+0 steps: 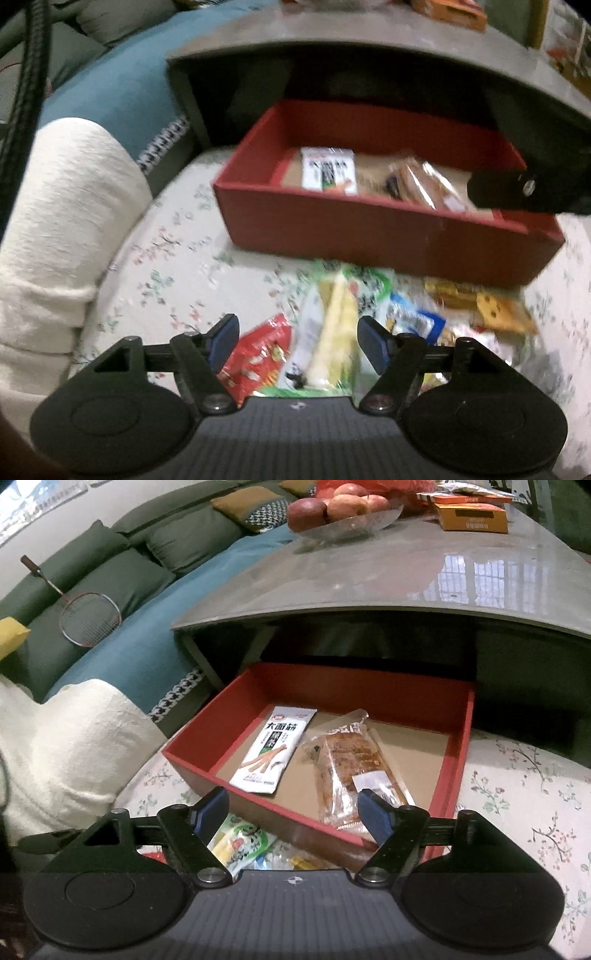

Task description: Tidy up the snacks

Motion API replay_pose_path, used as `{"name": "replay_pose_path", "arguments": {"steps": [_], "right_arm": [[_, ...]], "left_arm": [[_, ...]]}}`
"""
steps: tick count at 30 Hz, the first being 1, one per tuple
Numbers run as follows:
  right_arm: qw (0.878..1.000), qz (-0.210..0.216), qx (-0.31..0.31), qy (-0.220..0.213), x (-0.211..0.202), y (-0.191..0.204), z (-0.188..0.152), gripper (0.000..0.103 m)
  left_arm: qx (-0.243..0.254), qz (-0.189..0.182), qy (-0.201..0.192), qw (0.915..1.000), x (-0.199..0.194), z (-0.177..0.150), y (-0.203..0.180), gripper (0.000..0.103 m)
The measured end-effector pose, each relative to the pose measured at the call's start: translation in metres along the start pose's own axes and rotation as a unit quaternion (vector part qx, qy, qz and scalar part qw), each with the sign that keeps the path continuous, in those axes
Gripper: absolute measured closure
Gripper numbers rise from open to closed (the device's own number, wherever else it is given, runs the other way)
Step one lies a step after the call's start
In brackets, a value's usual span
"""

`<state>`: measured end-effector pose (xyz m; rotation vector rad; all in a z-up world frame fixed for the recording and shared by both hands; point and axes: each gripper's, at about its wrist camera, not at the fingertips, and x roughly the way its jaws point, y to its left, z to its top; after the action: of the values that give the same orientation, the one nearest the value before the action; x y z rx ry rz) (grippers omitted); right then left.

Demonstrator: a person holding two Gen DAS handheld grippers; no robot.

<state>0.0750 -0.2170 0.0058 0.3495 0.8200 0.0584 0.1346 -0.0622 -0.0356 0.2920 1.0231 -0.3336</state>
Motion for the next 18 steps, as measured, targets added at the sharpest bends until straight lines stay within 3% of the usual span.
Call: {"name": "replay_pose_path", "arguments": {"steps": [3, 7, 12, 18], "right_arm": [[1.0, 0.003, -0.001, 0.007, -0.003, 0.0, -0.006, 0.021], [1.0, 0.002, 0.001, 0.015, -0.003, -0.005, -0.009, 0.021], [1.0, 0.004, -0.007, 0.02, -0.005, -0.007, -0.012, 0.021], [0.999, 0.015, -0.024, 0.045, -0.009, -0.011, -0.022, 0.021]], "left_arm": [[-0.001, -0.005, 0.019, 0.9998, 0.013, -0.001, -0.002, 0.038], [-0.008, -0.017, 0.012, 0.9998, 0.018, 0.001, -0.002, 0.039], [0.002, -0.03, 0.012, 0.9995, 0.014, 0.003, -0.011, 0.064], [-0.002, -0.051, 0.02, 0.9985, 0.007, -0.004, -0.007, 0.075]]}}
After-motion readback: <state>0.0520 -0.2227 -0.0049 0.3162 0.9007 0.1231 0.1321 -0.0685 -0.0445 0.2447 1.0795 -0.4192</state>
